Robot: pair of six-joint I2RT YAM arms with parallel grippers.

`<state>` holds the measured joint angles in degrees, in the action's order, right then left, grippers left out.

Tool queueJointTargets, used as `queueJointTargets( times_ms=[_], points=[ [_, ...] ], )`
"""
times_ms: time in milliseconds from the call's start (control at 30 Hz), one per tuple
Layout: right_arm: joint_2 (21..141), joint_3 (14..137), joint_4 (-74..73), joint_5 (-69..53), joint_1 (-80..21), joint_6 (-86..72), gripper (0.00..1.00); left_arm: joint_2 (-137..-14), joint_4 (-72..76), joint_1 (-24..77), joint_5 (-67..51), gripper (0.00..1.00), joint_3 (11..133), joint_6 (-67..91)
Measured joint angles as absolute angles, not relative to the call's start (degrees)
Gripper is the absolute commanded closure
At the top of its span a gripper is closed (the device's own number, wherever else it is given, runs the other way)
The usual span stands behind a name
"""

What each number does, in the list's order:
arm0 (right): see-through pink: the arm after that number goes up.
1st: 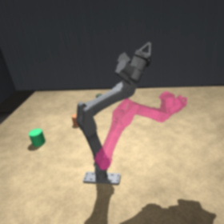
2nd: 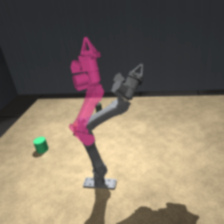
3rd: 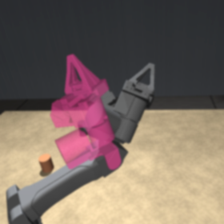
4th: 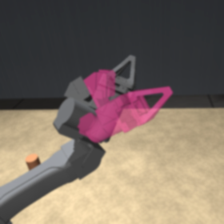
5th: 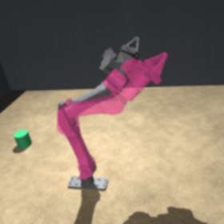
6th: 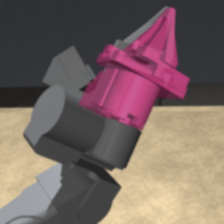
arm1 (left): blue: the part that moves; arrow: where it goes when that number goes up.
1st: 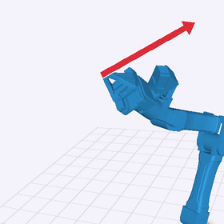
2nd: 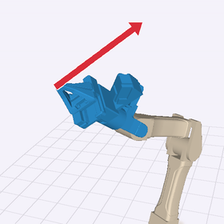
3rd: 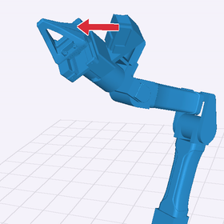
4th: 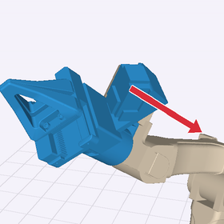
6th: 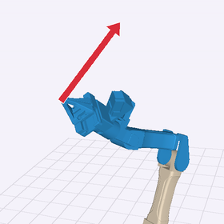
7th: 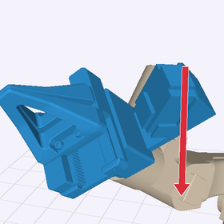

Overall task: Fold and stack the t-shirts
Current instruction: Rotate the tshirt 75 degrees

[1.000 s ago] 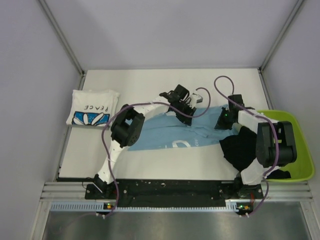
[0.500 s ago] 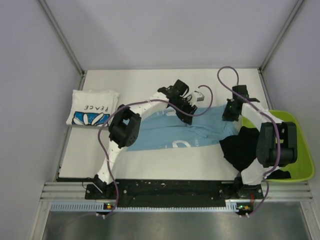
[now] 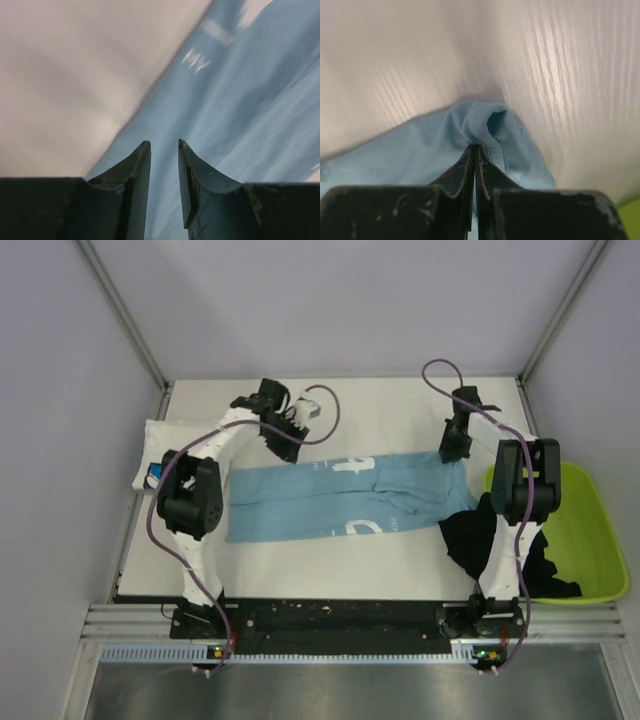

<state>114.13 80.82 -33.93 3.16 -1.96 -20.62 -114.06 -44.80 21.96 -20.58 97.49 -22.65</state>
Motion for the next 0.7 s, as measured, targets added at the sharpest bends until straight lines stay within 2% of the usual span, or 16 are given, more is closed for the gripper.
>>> queueJointTargets(
  times_ms=[67, 167, 400, 567, 700],
  points=[
    [117.4, 86.1, -36.0, 3.4, -1.9, -19.6, 1.0, -113.8, -44.8, 16.8, -17.5, 0.67, 92.5, -23.7],
    [126.3, 100.8, -43.9, 2.9, -1.9, -18.0, 1.0, -112.8, -45.3, 9.5, -13.4, 0.66, 85.0, -25.4],
    [145.1, 133.2, -48.8, -4.6, -1.7, -18.3, 0.99, -105.2, -45.8, 6.1, -10.4, 0.66, 79.4, -28.3],
    [146.1, 136.2, -47.4, -6.6, -1.7, -18.5, 0.88, -104.4, -43.7, 6.8, -11.0, 0.68, 78.7, -29.3],
    [139.4, 130.8, -45.9, -3.4, -1.7, -16.7, 0.86, -106.3, -42.7, 7.1, -10.5, 0.68, 76.9, -30.2]
  ],
)
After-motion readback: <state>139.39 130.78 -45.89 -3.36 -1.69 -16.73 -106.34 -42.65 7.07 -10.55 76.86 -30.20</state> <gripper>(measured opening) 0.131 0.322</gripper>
